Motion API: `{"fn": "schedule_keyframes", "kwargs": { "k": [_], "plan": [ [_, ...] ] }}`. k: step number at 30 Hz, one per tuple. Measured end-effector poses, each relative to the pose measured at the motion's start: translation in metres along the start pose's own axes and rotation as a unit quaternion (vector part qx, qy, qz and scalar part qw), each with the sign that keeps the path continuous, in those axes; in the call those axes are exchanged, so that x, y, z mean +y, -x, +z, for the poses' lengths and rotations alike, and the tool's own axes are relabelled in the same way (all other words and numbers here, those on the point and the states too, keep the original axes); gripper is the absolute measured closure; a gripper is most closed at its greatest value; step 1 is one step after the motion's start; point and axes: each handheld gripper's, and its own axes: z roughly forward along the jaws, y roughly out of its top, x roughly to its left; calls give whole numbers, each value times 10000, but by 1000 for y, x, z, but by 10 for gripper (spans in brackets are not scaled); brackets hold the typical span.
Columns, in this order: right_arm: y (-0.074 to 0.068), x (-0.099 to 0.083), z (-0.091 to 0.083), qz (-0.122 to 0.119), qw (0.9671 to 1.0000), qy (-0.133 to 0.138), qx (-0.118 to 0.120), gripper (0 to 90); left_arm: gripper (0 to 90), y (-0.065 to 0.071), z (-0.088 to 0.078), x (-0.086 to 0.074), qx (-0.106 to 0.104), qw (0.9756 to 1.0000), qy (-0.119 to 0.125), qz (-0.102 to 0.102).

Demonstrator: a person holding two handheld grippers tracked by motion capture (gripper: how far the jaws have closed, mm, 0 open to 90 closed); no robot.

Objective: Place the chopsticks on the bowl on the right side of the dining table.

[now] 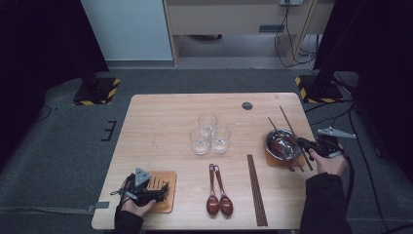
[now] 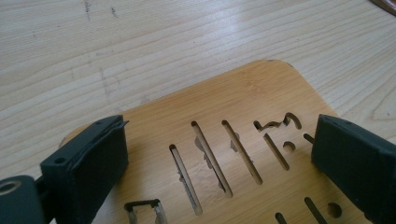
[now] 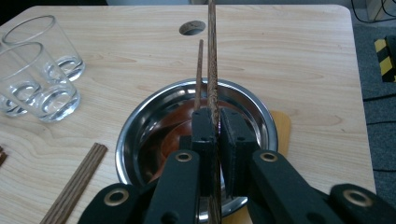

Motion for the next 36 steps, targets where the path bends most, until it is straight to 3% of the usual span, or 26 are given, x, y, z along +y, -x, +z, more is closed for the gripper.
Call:
{"fn": "schedule_keyframes", "kwargs": {
  "k": [8, 36],
  "plan": [
    [3, -6, 9, 48, 9998, -189, -29, 850, 28, 0, 0, 0, 1, 10000, -1, 2],
    [0, -13, 27, -140, 9978, -628, -185, 850, 28, 0, 0, 0, 0, 10000, -2, 1]
  ]
}}
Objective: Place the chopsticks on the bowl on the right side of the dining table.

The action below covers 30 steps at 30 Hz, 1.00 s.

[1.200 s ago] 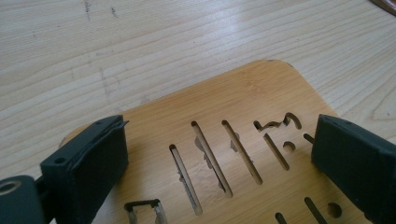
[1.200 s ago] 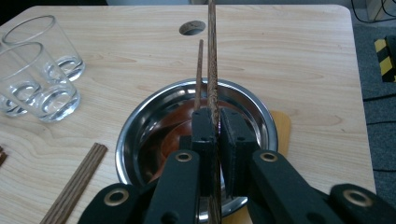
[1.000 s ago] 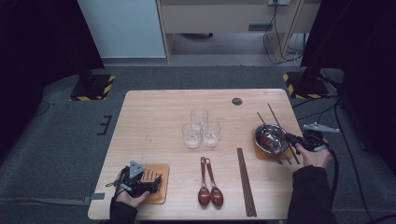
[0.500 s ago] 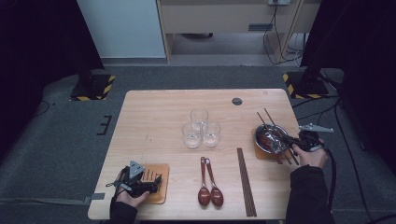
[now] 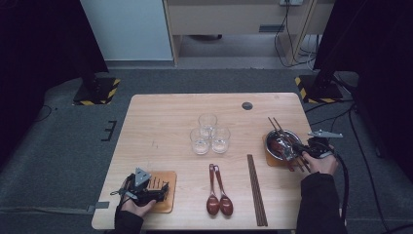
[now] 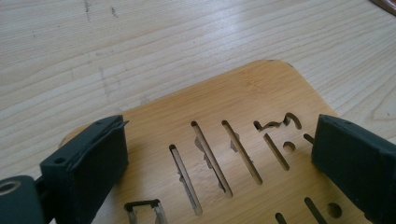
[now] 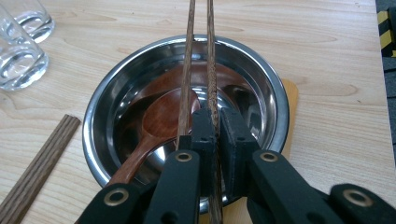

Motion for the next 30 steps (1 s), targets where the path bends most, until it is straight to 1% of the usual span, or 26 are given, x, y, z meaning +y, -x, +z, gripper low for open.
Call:
{"fn": "schedule_keyframes", "kwargs": {
  "k": [8, 9, 13, 16, 19, 22, 26, 28, 30],
  "plan": [
    [-1, 0, 3, -29, 10000, -32, -6, 847, 27, 0, 0, 0, 0, 10000, 2, -2],
    [-1, 0, 3, 3, 10000, -32, -10, 834, 28, 0, 0, 0, 0, 10000, 1, 0],
    [-1, 1, 0, -15, 10000, 3, -26, 784, 28, 0, 0, 0, -1, 10000, 1, -2],
    [0, 2, -5, 40, 10000, 63, -9, 748, 27, 0, 0, 0, -3, 10000, 2, -1],
    [1, 4, -14, 110, 9997, 231, 57, 720, 27, 0, 0, 0, -2, 10000, 0, 1],
    [3, 6, -24, 201, 9989, 392, 161, 672, 27, 0, 0, 0, -1, 10000, 1, -1],
    [5, 7, -33, 77, 9987, 464, 204, 646, 27, 0, 0, 0, -2, 10000, 0, 2],
    [5, 7, -37, 13, 9983, 530, 232, 617, 27, 0, 0, 0, -1, 10000, 1, 1],
    [4, 7, -41, -36, 9976, 620, 297, 626, 27, 0, 0, 0, -1, 10000, 0, 1]
  ]
}}
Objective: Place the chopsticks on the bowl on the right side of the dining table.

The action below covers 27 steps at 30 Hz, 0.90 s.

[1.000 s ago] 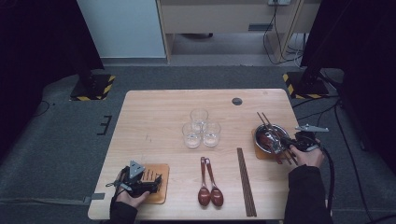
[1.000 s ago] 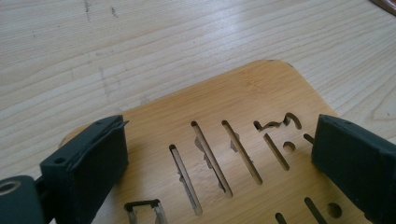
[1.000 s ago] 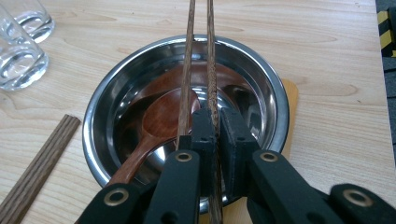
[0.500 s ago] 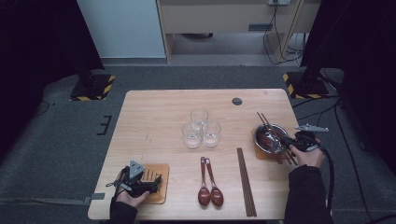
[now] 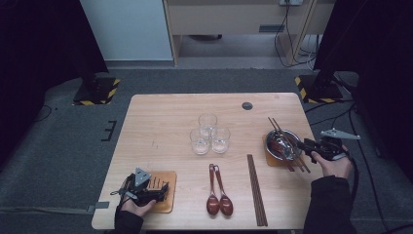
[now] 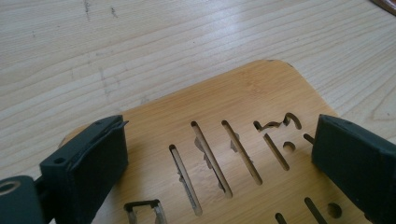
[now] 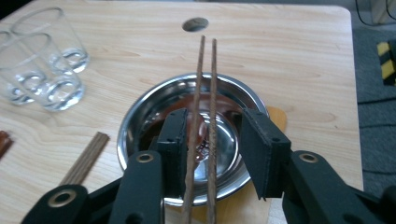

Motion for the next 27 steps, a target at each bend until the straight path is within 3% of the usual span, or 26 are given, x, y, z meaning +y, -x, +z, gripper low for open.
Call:
{"fn": "schedule_keyframes", "kwargs": {
  "k": [8, 17, 22, 27],
  "plan": [
    [4, -10, -11, -258, 9996, 89, -102, 547, 26, 0, 0, 0, 2, 10000, -1, 1],
    [4, -24, -11, -264, 9994, 68, -195, 623, 26, 0, 0, 0, 1, 10000, 0, 2],
    [2, -29, -4, -297, 9994, -72, -173, 650, 26, 0, 0, 0, 2, 10000, 1, 1],
    [1, -34, 0, -314, 9993, -163, -122, 744, 26, 0, 0, 0, 1, 10000, 0, 2]
  ]
}}
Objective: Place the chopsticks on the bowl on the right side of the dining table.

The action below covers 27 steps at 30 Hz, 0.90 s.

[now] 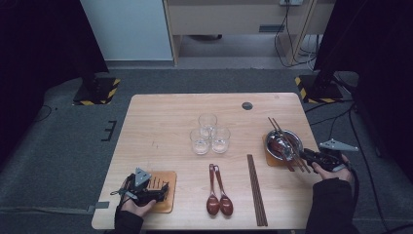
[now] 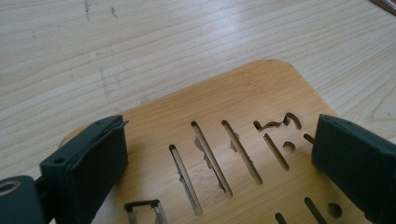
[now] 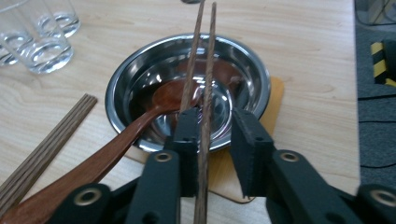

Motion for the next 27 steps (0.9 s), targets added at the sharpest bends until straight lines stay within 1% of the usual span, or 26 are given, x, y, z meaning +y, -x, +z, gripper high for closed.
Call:
{"fn": "schedule_keyframes", "kwargs": {
  "k": [4, 9, 12, 17, 27],
  "plan": [
    [-1, -1, 2, 25, 10000, -76, 45, 781, 26, 0, 0, 0, 0, 10000, 0, -1],
    [0, -3, 4, 79, 9998, -150, 119, 784, 27, 0, 0, 0, -1, 10000, 0, 0],
    [1, -5, 6, 112, 9997, -196, 136, 801, 26, 0, 0, 0, -1, 10000, 0, 0],
    [1, -6, 7, 182, 9994, -218, 189, 839, 26, 0, 0, 0, 0, 10000, -1, 0],
    [4, -6, 9, 257, 9993, -193, 193, 846, 26, 0, 0, 0, -1, 10000, 0, -2]
  ]
}}
